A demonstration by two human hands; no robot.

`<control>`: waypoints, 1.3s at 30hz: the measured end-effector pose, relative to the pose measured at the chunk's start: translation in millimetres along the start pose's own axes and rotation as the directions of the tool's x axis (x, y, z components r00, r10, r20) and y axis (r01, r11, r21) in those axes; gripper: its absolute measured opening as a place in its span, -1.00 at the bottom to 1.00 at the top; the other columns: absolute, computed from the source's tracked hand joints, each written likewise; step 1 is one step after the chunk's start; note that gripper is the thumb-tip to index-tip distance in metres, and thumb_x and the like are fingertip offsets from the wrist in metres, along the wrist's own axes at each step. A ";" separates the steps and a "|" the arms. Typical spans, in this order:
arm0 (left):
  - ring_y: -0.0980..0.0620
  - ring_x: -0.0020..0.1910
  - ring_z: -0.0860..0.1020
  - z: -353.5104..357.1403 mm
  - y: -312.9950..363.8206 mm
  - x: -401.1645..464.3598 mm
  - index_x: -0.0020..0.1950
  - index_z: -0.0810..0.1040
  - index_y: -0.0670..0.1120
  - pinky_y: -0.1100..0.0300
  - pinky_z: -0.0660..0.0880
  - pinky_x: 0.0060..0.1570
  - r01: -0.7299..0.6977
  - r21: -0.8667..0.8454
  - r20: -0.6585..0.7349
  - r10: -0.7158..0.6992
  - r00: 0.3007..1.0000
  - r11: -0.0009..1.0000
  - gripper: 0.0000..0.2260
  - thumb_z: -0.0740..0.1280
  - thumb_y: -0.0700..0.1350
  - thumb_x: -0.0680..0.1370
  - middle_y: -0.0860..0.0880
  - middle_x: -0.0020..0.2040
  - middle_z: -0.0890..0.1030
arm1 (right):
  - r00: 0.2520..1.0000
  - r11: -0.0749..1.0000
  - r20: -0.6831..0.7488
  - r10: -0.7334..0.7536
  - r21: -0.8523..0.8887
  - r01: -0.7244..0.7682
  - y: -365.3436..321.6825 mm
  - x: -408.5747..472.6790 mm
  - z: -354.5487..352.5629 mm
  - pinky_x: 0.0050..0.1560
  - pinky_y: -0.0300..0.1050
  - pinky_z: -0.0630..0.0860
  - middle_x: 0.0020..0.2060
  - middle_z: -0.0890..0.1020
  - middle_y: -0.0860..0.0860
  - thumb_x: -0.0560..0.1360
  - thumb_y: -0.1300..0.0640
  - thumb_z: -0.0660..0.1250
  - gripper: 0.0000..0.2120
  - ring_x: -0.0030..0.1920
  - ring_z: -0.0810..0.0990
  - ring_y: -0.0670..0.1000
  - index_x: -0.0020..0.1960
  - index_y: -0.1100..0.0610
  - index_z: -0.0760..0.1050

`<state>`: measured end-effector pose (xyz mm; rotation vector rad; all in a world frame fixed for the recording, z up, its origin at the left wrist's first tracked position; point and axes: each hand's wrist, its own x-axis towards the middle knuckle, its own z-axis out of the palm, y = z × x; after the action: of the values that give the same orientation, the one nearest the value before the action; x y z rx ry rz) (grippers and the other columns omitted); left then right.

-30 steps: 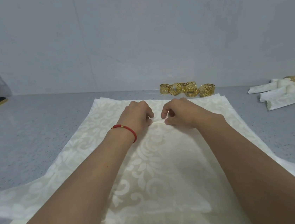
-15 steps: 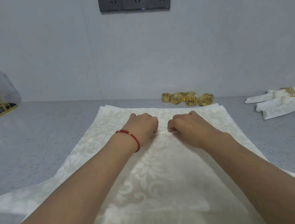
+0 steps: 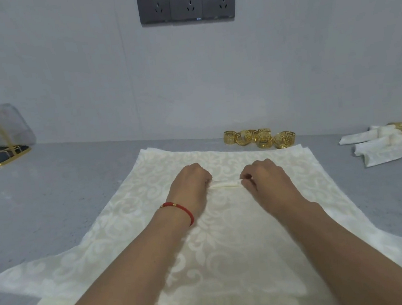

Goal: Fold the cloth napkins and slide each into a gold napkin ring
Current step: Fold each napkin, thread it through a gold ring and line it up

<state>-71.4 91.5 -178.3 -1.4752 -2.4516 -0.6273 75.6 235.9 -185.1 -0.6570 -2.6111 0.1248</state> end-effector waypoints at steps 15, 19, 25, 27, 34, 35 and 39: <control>-0.08 -0.09 0.57 -27.8 -0.8 -19.5 0.00 0.64 0.05 0.04 0.51 -0.03 -0.024 0.005 0.111 0.024 0.994 1.000 -0.72 0.26 -0.29 0.51 0.01 -0.10 0.62 | 0.999 0.999 0.053 -0.013 0.034 0.011 -4.0 -21.6 -25.7 0.12 0.04 0.48 -0.02 0.67 -0.07 0.62 0.19 0.21 -0.77 0.06 0.62 0.07 0.10 0.01 0.62; -0.05 -0.22 0.43 -23.1 -6.6 -19.9 -0.20 0.52 0.04 0.03 0.50 -0.16 0.006 -0.028 0.111 -0.003 0.994 1.000 -0.74 0.24 -0.32 0.49 0.00 -0.24 0.45 | 0.997 1.000 0.080 -0.010 0.031 0.007 2.0 -19.5 -19.7 0.05 0.10 0.52 -0.01 0.62 0.08 0.63 0.21 0.23 -0.79 0.07 0.57 0.16 0.09 0.14 0.65; 0.00 -0.03 0.38 -25.4 -5.0 -22.0 -0.03 0.53 -0.01 0.09 0.35 -0.06 -0.044 0.142 0.090 0.031 0.995 0.989 -0.88 0.28 -0.22 0.56 0.05 -0.11 0.52 | 0.990 0.994 0.119 -0.076 -0.064 0.084 -1.6 -18.8 -27.7 0.04 0.03 0.41 -0.13 0.57 -0.09 0.61 0.13 0.26 -0.91 -0.03 0.51 0.05 -0.02 0.00 0.52; 0.01 -0.08 0.36 -27.7 -1.6 -22.7 -0.07 0.42 0.03 0.09 0.23 -0.08 -0.083 0.232 0.081 0.066 0.995 0.969 -0.84 0.27 -0.25 0.51 0.10 -0.13 0.51 | 0.988 0.989 0.111 -0.104 -0.092 0.114 -3.4 -16.6 -31.8 -0.04 -0.03 0.37 -0.14 0.58 -0.07 0.57 0.20 0.27 -0.90 -0.09 0.55 0.07 -0.03 0.02 0.50; 0.01 0.03 0.52 -35.4 -1.7 -17.9 -0.05 0.53 0.06 0.15 0.26 -0.04 -0.149 0.209 0.103 0.130 0.986 0.966 -0.73 0.31 -0.32 0.46 0.10 -0.01 0.56 | 0.982 0.973 0.110 -0.153 -0.156 0.169 -0.2 -10.3 -29.0 -0.06 -0.01 0.34 -0.09 0.56 -0.06 0.46 0.33 0.29 -0.77 -0.02 0.51 0.07 -0.04 0.02 0.54; 0.01 0.04 0.54 -37.2 -1.5 -19.2 0.01 0.58 0.03 0.16 0.34 -0.01 -0.140 0.173 0.145 0.115 0.983 0.975 -0.73 0.31 -0.32 0.47 0.09 0.03 0.57 | 0.979 0.975 0.147 -0.141 -0.151 0.163 -0.1 -11.3 -30.0 -0.02 -0.02 0.35 -0.07 0.56 -0.08 0.47 0.30 0.28 -0.76 0.00 0.50 0.05 -0.01 -0.01 0.55; 0.00 -0.10 0.59 -42.9 -5.6 -24.8 -0.01 0.68 -0.03 0.24 0.46 -0.16 -0.030 0.009 0.188 0.027 0.982 1.000 -0.72 0.27 -0.31 0.46 0.06 -0.09 0.63 | 0.991 0.997 0.119 -0.066 -0.029 0.070 -1.8 -19.4 -31.9 0.05 0.02 0.45 -0.11 0.60 -0.12 0.54 0.17 0.24 -0.83 -0.03 0.58 0.03 -0.03 -0.02 0.58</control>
<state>-66.1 49.9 -151.3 -1.6308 -2.5622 -0.4868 104.2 224.6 -163.8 -0.5880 -2.7513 0.1021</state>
